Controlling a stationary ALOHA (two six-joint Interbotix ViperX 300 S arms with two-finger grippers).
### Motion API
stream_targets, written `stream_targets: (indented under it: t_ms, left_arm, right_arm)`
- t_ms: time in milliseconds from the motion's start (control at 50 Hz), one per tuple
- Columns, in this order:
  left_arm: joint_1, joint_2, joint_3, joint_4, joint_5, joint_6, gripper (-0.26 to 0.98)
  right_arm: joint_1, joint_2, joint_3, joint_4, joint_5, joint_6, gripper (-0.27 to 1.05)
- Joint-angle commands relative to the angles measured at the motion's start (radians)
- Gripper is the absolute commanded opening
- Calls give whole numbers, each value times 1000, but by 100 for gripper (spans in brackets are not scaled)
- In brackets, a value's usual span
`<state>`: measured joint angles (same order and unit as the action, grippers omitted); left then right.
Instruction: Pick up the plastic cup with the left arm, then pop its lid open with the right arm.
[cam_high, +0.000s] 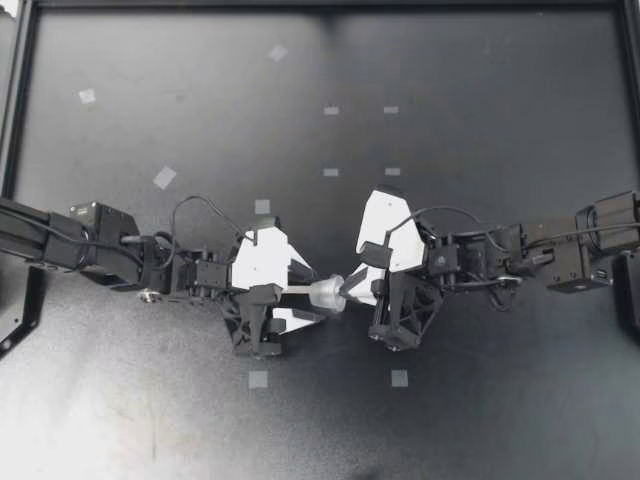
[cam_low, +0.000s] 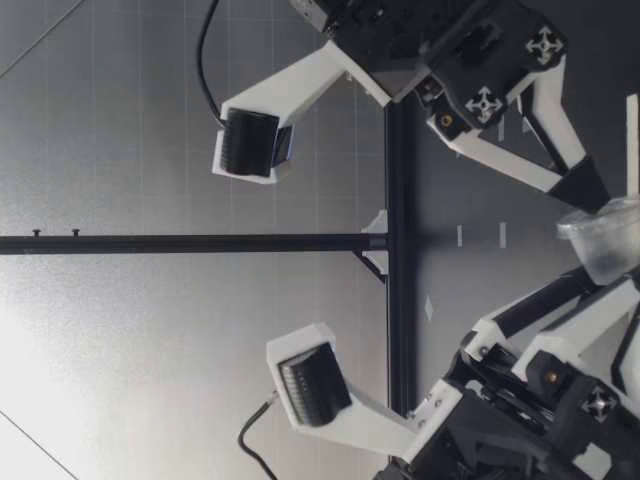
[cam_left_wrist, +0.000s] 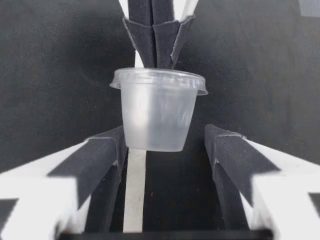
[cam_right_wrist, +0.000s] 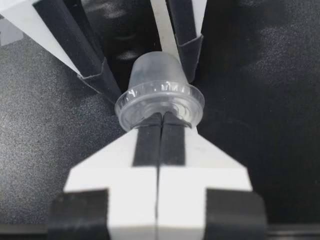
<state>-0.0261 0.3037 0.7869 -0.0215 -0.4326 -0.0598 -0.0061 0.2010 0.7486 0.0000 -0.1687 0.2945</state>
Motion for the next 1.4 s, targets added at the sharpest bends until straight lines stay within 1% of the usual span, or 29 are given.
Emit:
stream_targets:
  t_ms: [0,140,380,480,580,680,800,880,940,1000,1060,1120,1140,1200,1260,1380]
  left_arm:
    - [2,-15,-17,-2,-3,-2,56]
    - [2,-15,-25,-2,-2,2,50]
    - [2,-26,-17,-2,-2,2,27]
    - [3,-40,-9,-2,-2,2,22]
    - [2,-66,5,-2,-2,2,21]
    - [2,-120,25,-2,-2,3,21]
    - [2,-212,44,-2,-11,8,21]
    - [3,-278,52,0,-29,25,21]
    - [2,-322,54,-2,-57,52,21]
    - [3,-353,57,-2,-95,87,21]
    - [2,-367,58,-2,-129,117,21]
    - [3,-368,58,-2,-147,132,21]
    - [2,-367,58,-2,-155,135,21]
    - [2,-364,58,-2,-170,135,21]
    - [2,-364,60,-2,-178,133,21]
    - [0,-373,66,-2,-186,132,21]
  right_arm:
    - [-8,-18,-12,2,-3,2,-10]
    - [-8,-18,-12,2,-3,2,-10]
    - [-8,-37,-5,2,3,2,-10]
    - [-8,-64,2,2,20,8,-10]
    - [-8,-127,11,6,77,28,-10]
    - [-5,-236,32,8,150,94,-10]
    - [14,-379,95,9,140,216,-7]
    - [38,-454,141,25,52,339,3]
    - [60,-489,186,41,-74,468,16]
    - [80,-499,229,41,-212,598,33]
    - [95,-472,282,41,-420,781,59]
    - [98,-425,307,37,-586,882,73]
    - [98,-396,313,34,-666,911,76]
    - [98,-319,318,35,-816,943,73]
    - [98,-247,313,43,-905,960,71]
    - [95,-166,295,69,-954,965,71]
